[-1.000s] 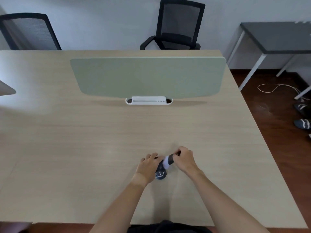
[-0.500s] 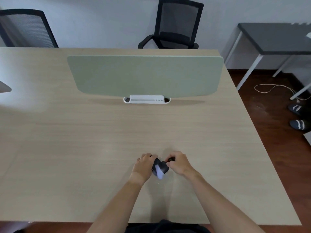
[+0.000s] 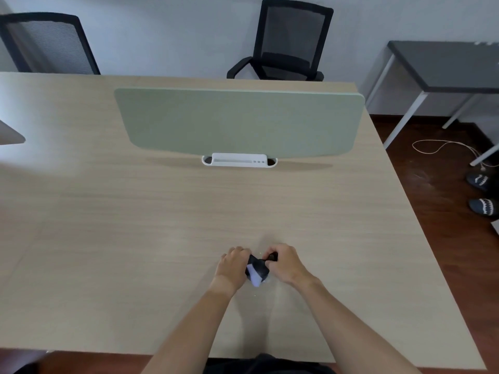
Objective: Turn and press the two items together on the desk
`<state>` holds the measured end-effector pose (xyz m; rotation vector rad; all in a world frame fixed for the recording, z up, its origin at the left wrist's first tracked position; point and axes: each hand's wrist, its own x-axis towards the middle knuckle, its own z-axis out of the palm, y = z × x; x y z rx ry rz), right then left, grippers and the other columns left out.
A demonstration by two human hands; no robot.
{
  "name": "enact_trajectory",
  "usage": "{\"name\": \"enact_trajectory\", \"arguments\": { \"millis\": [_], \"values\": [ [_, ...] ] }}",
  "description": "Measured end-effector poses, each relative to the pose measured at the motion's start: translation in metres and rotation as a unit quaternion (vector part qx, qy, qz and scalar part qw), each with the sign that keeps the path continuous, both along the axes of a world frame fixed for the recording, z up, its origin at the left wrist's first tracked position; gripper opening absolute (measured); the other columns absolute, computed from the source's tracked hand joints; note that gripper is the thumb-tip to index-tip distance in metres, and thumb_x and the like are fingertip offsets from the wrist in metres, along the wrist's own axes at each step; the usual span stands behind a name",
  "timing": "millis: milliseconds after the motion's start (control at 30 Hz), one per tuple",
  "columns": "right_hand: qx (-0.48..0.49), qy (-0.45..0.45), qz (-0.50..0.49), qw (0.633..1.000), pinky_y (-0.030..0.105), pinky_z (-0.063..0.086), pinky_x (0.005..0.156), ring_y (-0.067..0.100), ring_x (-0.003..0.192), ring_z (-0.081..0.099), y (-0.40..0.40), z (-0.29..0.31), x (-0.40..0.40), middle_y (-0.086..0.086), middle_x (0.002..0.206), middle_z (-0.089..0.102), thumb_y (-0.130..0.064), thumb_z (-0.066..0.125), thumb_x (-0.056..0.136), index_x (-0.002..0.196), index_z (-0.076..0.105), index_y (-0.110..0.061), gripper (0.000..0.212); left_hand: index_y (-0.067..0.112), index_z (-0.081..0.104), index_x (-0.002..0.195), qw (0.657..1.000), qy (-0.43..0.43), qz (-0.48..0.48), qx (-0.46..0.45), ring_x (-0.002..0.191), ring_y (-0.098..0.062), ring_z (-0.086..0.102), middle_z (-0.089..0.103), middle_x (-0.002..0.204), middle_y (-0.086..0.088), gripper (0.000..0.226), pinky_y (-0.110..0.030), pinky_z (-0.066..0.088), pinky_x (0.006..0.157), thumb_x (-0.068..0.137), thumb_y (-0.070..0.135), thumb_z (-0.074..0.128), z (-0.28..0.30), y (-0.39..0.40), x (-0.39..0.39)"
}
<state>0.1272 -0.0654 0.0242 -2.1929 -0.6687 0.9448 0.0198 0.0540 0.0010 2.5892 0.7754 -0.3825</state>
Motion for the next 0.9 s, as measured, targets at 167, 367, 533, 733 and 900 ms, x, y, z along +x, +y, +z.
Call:
{"name": "enact_trajectory", "arguments": {
  "millis": [167,367,533,733,900],
  "values": [
    [-0.054,-0.108,0.019,0.992,0.035,0.053,0.076,0.022,0.088,0.061,-0.011,-0.008,0.005,-0.002,0.094,0.065,-0.009,0.057,0.081,0.076,0.060,-0.030,0.022,0.011,0.055,0.106,1.000,0.016,0.011,-0.003,0.108,-0.027,0.053,0.058,0.112,-0.007,0.029,-0.034,0.042,0.089,0.078,0.006,0.058,0.003,0.001,0.001],
    [-0.063,-0.153,-0.052,0.985,0.035,0.049,0.071,0.025,0.084,0.058,-0.020,-0.010,0.014,0.002,0.092,0.061,-0.003,0.052,0.080,0.083,0.061,-0.012,0.013,0.010,0.053,0.111,0.999,0.024,0.014,0.018,0.109,-0.027,0.053,0.057,0.115,-0.008,0.034,-0.034,0.043,0.091,0.078,0.005,0.057,0.004,-0.004,0.002],
    [0.020,-0.032,-0.008,0.999,0.022,0.047,0.061,0.016,0.072,0.061,-0.013,-0.004,0.005,0.002,0.078,0.068,-0.006,0.063,0.076,0.072,0.067,-0.020,0.015,0.010,0.052,0.110,0.999,0.037,0.019,0.023,0.109,-0.027,0.054,0.058,0.114,-0.009,0.031,-0.033,0.043,0.090,0.080,0.007,0.057,0.007,-0.004,0.006],
    [-0.044,-0.125,-0.009,0.991,0.035,0.053,0.073,0.021,0.086,0.059,-0.012,-0.012,0.003,0.003,0.095,0.061,-0.004,0.057,0.083,0.084,0.064,-0.015,0.013,0.009,0.054,0.108,0.998,0.034,0.052,0.019,0.104,-0.028,0.058,0.061,0.109,-0.009,0.030,-0.032,0.044,0.090,0.080,0.017,0.062,0.008,-0.007,0.005],
    [-0.011,-0.187,-0.051,0.981,0.030,0.044,0.062,0.021,0.076,0.054,-0.011,-0.003,0.006,0.001,0.087,0.055,-0.003,0.055,0.081,0.082,0.058,-0.008,0.005,0.008,0.055,0.110,0.996,0.054,0.058,0.042,0.104,-0.029,0.060,0.062,0.109,-0.009,0.039,-0.031,0.045,0.090,0.077,0.024,0.068,0.008,-0.008,0.005]
  ]
}}
